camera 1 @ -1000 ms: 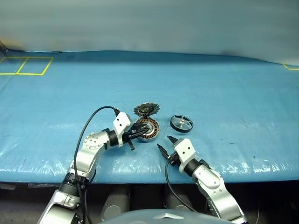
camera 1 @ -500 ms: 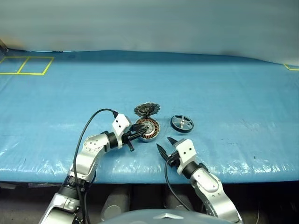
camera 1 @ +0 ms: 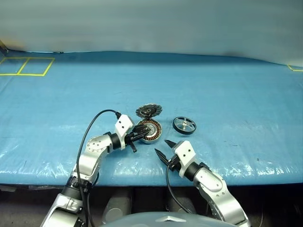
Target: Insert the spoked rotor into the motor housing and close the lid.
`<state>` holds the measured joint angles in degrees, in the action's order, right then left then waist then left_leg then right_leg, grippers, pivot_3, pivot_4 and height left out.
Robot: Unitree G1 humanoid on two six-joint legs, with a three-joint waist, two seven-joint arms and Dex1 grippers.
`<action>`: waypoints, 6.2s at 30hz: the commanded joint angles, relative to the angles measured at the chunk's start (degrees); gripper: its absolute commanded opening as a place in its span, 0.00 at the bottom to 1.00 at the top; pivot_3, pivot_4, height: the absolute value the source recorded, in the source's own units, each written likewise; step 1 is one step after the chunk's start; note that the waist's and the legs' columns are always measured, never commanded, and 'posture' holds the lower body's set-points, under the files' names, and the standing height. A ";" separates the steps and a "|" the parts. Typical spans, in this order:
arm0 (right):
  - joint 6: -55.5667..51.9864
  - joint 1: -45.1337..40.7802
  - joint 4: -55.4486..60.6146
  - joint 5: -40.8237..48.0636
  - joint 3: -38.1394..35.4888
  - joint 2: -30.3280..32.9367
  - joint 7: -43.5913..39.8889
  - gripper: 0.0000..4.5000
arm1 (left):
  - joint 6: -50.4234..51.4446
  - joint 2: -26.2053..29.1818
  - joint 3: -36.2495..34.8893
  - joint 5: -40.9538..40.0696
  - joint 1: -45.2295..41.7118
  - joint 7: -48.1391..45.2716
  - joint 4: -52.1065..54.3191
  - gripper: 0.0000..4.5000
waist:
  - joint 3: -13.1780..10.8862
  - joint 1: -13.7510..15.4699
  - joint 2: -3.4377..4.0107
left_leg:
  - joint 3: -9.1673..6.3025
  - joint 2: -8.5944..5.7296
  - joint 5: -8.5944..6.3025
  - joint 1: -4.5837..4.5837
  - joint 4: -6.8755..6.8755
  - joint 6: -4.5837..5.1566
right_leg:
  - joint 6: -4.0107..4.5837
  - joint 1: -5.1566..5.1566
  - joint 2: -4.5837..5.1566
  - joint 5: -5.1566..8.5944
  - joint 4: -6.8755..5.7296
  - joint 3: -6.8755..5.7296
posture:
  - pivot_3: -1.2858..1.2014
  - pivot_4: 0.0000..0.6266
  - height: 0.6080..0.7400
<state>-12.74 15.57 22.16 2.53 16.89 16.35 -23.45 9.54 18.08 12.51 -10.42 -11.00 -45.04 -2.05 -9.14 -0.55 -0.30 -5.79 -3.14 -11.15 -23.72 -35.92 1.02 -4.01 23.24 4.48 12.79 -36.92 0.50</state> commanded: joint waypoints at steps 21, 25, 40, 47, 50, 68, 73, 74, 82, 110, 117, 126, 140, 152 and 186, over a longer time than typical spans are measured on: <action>5.11 0.70 -3.86 -0.90 -0.65 -0.16 0.83 0.61 | 2.33 0.05 2.23 3.72 -4.58 0.67 -1.08 0.14 | 0.00 -0.02 0.00 | -0.01 -0.01 0.00 0.09 -0.03 0.00 | -0.02 -0.36 0.00 -0.01 0.00 -0.01 | 0.52 0.24 1.00; 5.62 0.54 -4.68 -1.19 -0.47 -0.16 1.03 0.61 | 2.90 -0.16 2.65 3.62 -4.37 0.42 -0.44 0.14 | 0.00 -0.02 0.00 | -0.02 -0.01 0.00 0.12 -0.03 0.00 | -0.02 -0.37 0.00 -0.01 0.01 -0.01 | 0.52 0.24 1.00; 8.90 0.81 -7.98 -1.60 -0.54 -0.15 0.84 0.61 | 2.16 -0.47 2.03 1.96 -4.87 -1.00 -0.13 0.14 | 0.01 0.00 0.00 | -0.03 -0.01 0.00 0.15 -0.04 0.00 | -0.02 -0.38 0.00 -0.01 0.01 -0.01 | 0.52 0.24 1.00; 10.48 0.71 -9.51 -1.66 -0.38 -0.16 0.64 0.61 | 1.90 -0.52 2.27 3.27 -5.29 -0.18 -1.18 0.14 | 0.01 -0.01 0.00 | -0.02 -0.01 0.00 0.15 -0.04 0.00 | -0.02 -0.40 -0.01 -0.01 0.01 -0.01 | 0.52 0.24 1.00; 10.67 0.74 -9.72 -1.75 -0.35 -0.15 0.70 0.61 | 1.89 -0.52 2.18 3.24 -5.27 -0.18 -1.23 0.14 | 0.01 -0.02 0.00 | -0.03 -0.01 0.00 0.16 -0.04 0.00 | -0.02 -0.40 -0.01 -0.01 0.00 -0.01 | 0.52 0.24 1.00; 12.43 0.84 -11.94 -2.01 -0.42 0.08 0.65 0.61 | 2.86 0.20 2.08 3.25 -4.63 -0.45 -0.49 0.14 | 0.01 -0.03 0.00 | -0.03 0.00 0.00 0.19 -0.04 0.00 | -0.02 -0.40 -0.01 -0.01 0.00 -0.01 | 0.52 0.24 1.00; 12.41 0.84 -12.11 -2.30 -0.33 0.19 0.69 0.61 | 2.66 -0.05 2.55 3.79 -4.68 -0.22 -1.19 0.14 | 0.02 -0.03 0.00 | -0.03 0.00 0.00 0.20 -0.04 0.00 | -0.02 -0.39 -0.01 -0.01 0.00 -0.01 | 0.52 0.24 1.00; 12.39 0.84 -12.11 -2.33 -0.32 0.21 0.69 0.61 | 2.92 -0.11 2.48 3.95 -4.79 0.11 -1.34 0.14 | 0.02 -0.03 0.00 | -0.03 0.00 0.00 0.20 -0.04 0.00 | -0.02 -0.39 -0.01 -0.01 0.00 -0.01 | 0.52 0.24 1.00; 12.27 1.05 -12.28 -2.42 -0.40 0.09 0.87 0.61 | 1.39 -0.74 0.85 3.73 -5.09 2.19 -1.60 0.57 | 0.02 -0.02 -0.01 | -0.03 0.00 0.00 0.22 -0.04 0.00 | -0.02 -0.40 0.00 -0.01 0.01 -0.01 | 0.52 0.24 1.00; 0.95 -4.30 2.90 0.93 -4.07 1.99 -0.71 0.01 | 6.94 4.71 -6.90 -12.89 15.46 -2.73 16.01 0.58 | 0.01 0.16 0.04 | -0.05 0.05 -0.01 0.06 0.06 -0.02 | 0.09 -0.07 0.10 0.06 0.02 0.00 | 0.52 0.24 1.00; -5.58 -14.58 3.83 3.30 -2.26 4.17 -6.51 0.01 | 3.71 3.21 -8.05 -12.92 18.77 -0.25 17.47 0.58 | 0.01 -0.07 0.03 | -0.03 0.05 -0.02 0.05 0.01 -0.03 | 0.07 -0.07 0.23 0.05 0.03 0.00 | 0.52 0.24 1.00; -3.80 -28.80 -9.87 -3.33 5.14 2.28 -8.58 0.01 | -0.53 3.29 -7.95 -12.14 19.25 -1.16 16.40 0.58 | 0.01 -0.07 0.03 | 0.08 0.03 0.00 0.02 0.07 -0.01 | 0.09 0.04 0.06 0.03 0.03 0.00 | 0.52 0.24 1.00; -2.27 -29.22 -15.99 -6.24 5.41 2.16 -9.69 0.01 | -3.91 4.77 -6.96 -8.14 20.58 -0.53 16.64 0.58 | 0.00 -0.10 0.04 | 0.09 0.03 -0.01 0.04 0.07 -0.01 | 0.08 0.04 0.01 0.02 0.00 0.01 | 0.52 0.24 1.00; 1.05 -28.23 -16.90 -10.53 8.53 3.43 -11.20 0.01 | -8.31 3.60 -6.48 -5.70 20.66 0.85 13.88 0.58 | 0.02 -0.08 0.04 | 0.10 0.04 -0.01 0.06 0.07 -0.01 | 0.08 0.02 0.01 0.02 0.01 0.02 | 0.52 0.24 1.00; -14.70 -34.07 -5.47 -0.93 -6.94 27.77 -23.88 0.55 | -4.62 2.66 -3.28 -9.09 13.34 -1.52 14.66 0.58 | -0.08 -0.08 0.08 | 0.27 0.07 -0.02 -0.04 0.05 0.05 | 0.05 -0.22 0.05 0.02 0.04 0.04 | 0.52 0.24 1.00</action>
<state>-26.78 -16.59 16.44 0.93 9.93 43.15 -44.96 5.71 20.69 8.90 -19.65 2.72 -46.28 12.24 -9.21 -0.62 -0.22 -5.54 -3.07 -11.18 -23.76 -35.88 1.08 -3.97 22.99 4.53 12.81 -36.87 0.52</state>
